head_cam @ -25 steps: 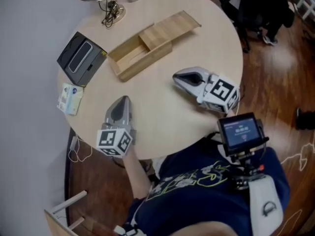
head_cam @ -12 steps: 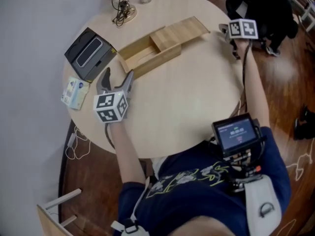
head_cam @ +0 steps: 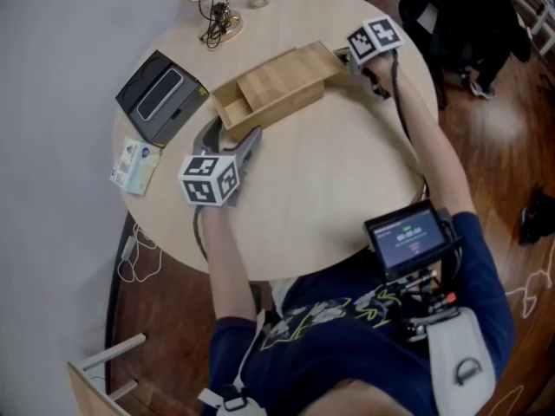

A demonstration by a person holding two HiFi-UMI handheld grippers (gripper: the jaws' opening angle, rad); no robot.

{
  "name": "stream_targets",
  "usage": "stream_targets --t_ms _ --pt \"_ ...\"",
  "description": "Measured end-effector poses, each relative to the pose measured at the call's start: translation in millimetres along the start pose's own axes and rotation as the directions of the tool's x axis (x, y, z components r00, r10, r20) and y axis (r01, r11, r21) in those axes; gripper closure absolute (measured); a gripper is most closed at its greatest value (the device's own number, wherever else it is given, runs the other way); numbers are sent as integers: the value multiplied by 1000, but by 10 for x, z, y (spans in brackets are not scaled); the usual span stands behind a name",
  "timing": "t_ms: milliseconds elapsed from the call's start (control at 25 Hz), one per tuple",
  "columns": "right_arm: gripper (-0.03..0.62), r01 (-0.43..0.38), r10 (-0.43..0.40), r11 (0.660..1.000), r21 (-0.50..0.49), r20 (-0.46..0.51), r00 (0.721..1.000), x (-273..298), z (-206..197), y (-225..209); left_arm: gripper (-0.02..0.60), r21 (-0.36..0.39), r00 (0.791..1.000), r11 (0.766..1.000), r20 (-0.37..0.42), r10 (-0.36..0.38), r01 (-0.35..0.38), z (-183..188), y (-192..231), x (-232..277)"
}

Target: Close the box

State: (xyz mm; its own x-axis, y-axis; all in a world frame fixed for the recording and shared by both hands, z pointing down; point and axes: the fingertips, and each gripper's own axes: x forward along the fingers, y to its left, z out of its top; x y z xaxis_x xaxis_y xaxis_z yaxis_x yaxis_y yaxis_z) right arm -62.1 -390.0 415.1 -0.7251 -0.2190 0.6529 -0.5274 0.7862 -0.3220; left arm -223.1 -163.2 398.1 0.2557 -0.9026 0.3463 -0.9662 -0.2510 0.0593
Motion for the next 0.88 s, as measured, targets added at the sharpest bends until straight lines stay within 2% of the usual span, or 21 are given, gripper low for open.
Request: stream_targets --t_ms 80,160,280,360,440,480,520,560,640,680,720,760,800,880 --pt "594 -48 48 998 -52 -2 999 98 12 378 199 13 1000 1000 -11 -3 3 -1 -36 13" --pt "594 -14 14 997 -82 4 1000 139 30 564 193 14 1000 1000 -16 -1 1 0 -36 20" --pt "594 35 -30 995 -90 54 998 116 95 529 193 2 1000 1000 9 11 -11 29 29 4" --pt "594 31 -21 996 -84 123 992 -7 89 496 213 -15 996 997 25 80 -80 10 120 -130" --pt "594 -22 41 996 -90 208 977 -267 -7 594 235 -54 984 983 32 175 -173 -34 196 -383" --pt "594 -84 106 992 -94 264 959 -430 -63 717 315 -71 979 978 54 198 -194 -18 194 -510" --pt "594 -167 194 980 -109 325 926 -586 -126 886 448 -82 977 980 95 189 -182 28 143 -608" --pt "594 -257 293 956 -144 382 876 -721 -209 1090 577 -87 978 987 145 147 -135 82 35 -671" --pt "594 -387 476 879 -280 442 760 -888 -419 1558 578 -98 973 995 229 33 -10 155 -239 -733" --pt "594 -410 539 839 -358 439 719 -907 -521 1787 577 -107 969 994 247 8 19 161 -325 -749" --pt "594 -409 577 807 -426 420 701 -883 -609 1992 577 -110 970 994 242 7 20 130 -376 -747" --pt "594 -394 592 786 -477 394 704 -825 -694 2161 577 -97 976 995 217 13 9 60 -426 -718" --pt "594 -368 583 777 -510 364 726 -746 -790 2266 578 -70 983 998 181 12 1 -19 -497 -660" --pt "594 -298 517 785 -544 309 798 -584 -958 2267 580 -24 992 1000 122 -15 18 -114 -649 -518"
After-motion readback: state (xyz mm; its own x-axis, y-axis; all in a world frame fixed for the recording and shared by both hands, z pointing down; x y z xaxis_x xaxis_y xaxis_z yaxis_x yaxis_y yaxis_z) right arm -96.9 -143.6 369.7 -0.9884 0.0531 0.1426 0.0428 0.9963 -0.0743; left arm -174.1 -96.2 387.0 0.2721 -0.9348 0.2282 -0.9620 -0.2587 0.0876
